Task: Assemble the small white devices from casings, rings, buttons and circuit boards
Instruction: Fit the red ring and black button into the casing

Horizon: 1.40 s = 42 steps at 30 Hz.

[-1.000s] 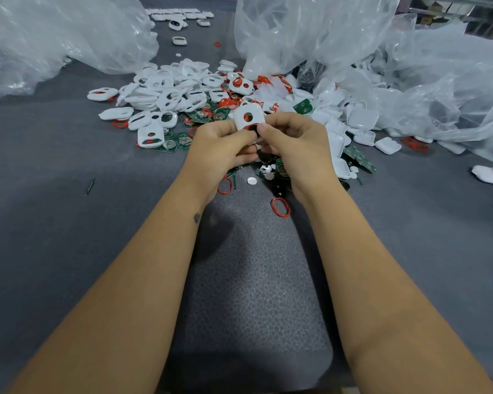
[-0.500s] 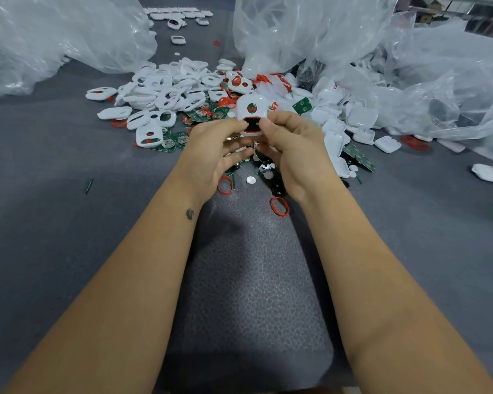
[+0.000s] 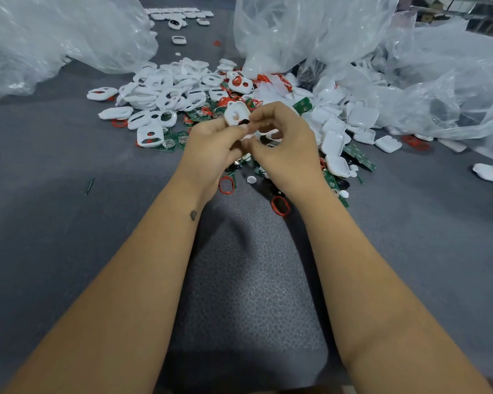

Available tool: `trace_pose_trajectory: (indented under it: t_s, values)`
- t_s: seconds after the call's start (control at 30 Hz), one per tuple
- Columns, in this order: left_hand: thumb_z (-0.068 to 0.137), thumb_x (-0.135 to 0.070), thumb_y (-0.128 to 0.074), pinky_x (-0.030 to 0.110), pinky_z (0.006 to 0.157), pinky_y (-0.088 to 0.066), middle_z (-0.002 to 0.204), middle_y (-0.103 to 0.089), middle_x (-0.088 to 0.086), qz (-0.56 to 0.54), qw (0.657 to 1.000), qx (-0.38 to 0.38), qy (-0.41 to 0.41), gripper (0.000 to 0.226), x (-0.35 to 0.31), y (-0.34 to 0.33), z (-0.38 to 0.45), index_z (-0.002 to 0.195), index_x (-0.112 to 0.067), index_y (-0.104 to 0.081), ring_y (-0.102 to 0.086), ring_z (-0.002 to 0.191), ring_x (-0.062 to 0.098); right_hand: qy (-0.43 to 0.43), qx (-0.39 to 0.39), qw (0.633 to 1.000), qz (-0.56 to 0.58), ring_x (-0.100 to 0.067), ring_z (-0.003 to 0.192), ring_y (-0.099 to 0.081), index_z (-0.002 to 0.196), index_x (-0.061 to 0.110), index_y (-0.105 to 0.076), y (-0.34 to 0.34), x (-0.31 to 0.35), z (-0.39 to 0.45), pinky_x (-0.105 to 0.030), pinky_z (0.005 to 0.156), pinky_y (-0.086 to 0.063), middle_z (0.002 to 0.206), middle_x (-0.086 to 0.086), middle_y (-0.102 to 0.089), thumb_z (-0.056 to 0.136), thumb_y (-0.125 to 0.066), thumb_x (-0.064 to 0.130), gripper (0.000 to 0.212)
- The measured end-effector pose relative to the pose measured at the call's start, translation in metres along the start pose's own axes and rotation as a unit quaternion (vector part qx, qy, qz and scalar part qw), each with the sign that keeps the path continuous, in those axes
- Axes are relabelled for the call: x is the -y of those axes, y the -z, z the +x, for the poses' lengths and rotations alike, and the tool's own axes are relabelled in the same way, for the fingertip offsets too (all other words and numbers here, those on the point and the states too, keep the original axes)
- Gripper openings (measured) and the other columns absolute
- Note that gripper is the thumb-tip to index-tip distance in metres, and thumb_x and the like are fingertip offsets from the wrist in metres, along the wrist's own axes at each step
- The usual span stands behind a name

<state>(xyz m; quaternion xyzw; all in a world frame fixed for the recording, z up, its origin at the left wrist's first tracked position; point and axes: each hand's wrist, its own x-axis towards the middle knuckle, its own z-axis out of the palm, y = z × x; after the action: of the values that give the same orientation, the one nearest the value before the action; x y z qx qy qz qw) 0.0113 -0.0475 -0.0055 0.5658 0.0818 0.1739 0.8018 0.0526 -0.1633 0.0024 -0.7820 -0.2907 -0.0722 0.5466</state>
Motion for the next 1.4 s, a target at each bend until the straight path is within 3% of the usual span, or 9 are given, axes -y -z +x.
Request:
trace_pose_trajectory:
  t_s: [0.13,0.27,0.4,0.53,0.7,0.8,0.97,1.1,1.4]
  values:
    - [0.094,0.008,-0.050,0.024,0.074,-0.057,0.079,-0.069,0.007,-0.023,0.997,-0.072,0.007,0.023,0.000,0.005,0.003,0.083,-0.002,-0.067,-0.068,0.075,0.013,0.007,0.055,0.998,0.014,-0.011,0.071,-0.056,0.092,0.008,-0.065,0.006,0.001,0.001,-0.021,0.066,-0.045,0.089,0.004,-0.069,0.077,-0.060,-0.007,0.022]
    - [0.094,0.006,-0.051,0.021,0.072,-0.056,0.083,-0.070,0.005,0.011,0.997,-0.078,-0.004,0.022,0.001,0.004,0.002,0.086,-0.006,-0.068,-0.069,0.075,0.011,0.024,0.064,0.996,-0.058,-0.019,0.076,-0.059,0.087,0.013,-0.069,0.010,0.000,0.002,-0.032,0.071,-0.050,0.089,0.000,-0.067,0.077,-0.063,-0.001,0.018]
    - [0.093,0.006,-0.053,0.021,0.072,-0.056,0.080,-0.072,0.001,0.012,0.994,-0.108,-0.017,0.027,0.001,0.006,0.003,0.080,-0.010,-0.070,-0.069,0.076,0.013,0.028,0.077,0.990,-0.113,-0.007,0.073,-0.053,0.076,0.013,-0.072,0.015,0.001,0.003,-0.018,0.066,-0.043,0.083,0.009,-0.054,0.074,-0.071,0.008,0.006]
    - [0.092,0.007,-0.051,0.022,0.071,-0.057,0.081,-0.072,0.003,0.000,0.991,-0.128,-0.024,0.031,0.000,0.007,0.004,0.075,-0.010,-0.070,-0.072,0.076,0.019,-0.002,0.191,0.964,-0.186,-0.005,0.057,-0.046,0.076,0.008,-0.078,0.021,0.002,0.004,-0.013,0.058,-0.040,0.066,0.003,-0.053,0.071,-0.080,0.012,0.007]
    - [0.093,0.008,-0.051,0.023,0.072,-0.057,0.083,-0.072,0.005,0.003,0.993,-0.119,-0.015,0.029,0.001,0.006,0.004,0.080,-0.009,-0.070,-0.071,0.078,0.018,-0.011,0.224,0.957,-0.187,-0.017,0.073,-0.056,0.076,0.010,-0.079,0.022,0.004,0.004,-0.029,0.068,-0.045,0.072,0.001,-0.058,0.073,-0.080,0.009,0.003]
    - [0.093,0.006,-0.052,0.021,0.068,-0.056,0.083,-0.071,0.003,0.015,0.994,-0.111,-0.014,0.025,0.001,0.006,0.004,0.084,-0.009,-0.070,-0.070,0.072,0.014,-0.006,0.238,0.957,-0.163,-0.013,0.071,-0.056,0.071,0.011,-0.077,0.022,0.004,0.004,-0.027,0.067,-0.046,0.073,-0.001,-0.062,0.073,-0.075,0.004,0.008]
    - [0.093,0.000,-0.056,0.017,0.059,-0.051,0.083,-0.068,0.002,0.067,0.991,-0.112,-0.012,0.017,0.001,0.007,0.005,0.095,-0.011,-0.068,-0.059,0.057,0.006,-0.035,0.157,0.986,-0.036,-0.020,0.068,-0.060,0.077,0.009,-0.067,0.021,-0.001,0.004,-0.034,0.065,-0.051,0.080,-0.017,-0.069,0.083,-0.067,0.006,0.007]
    - [0.095,-0.004,-0.056,0.017,0.057,-0.051,0.071,-0.068,-0.007,0.072,0.992,-0.099,-0.014,0.017,0.000,0.006,0.003,0.094,-0.015,-0.068,-0.058,0.057,0.004,-0.078,0.089,0.987,0.105,-0.011,0.064,-0.064,0.081,0.013,-0.065,0.022,-0.005,0.007,-0.017,0.057,-0.046,0.070,-0.005,-0.068,0.089,-0.064,0.005,0.012]
    - [0.097,0.003,-0.050,0.022,0.071,-0.057,0.082,-0.075,0.005,0.018,1.000,-0.010,0.001,0.020,0.003,-0.001,0.000,0.092,-0.006,-0.068,-0.074,0.079,0.020,-0.082,0.023,0.974,0.208,-0.013,0.064,-0.063,0.085,0.011,-0.068,0.021,-0.005,0.008,-0.024,0.061,-0.049,0.070,-0.004,-0.066,0.086,-0.064,-0.006,0.018]
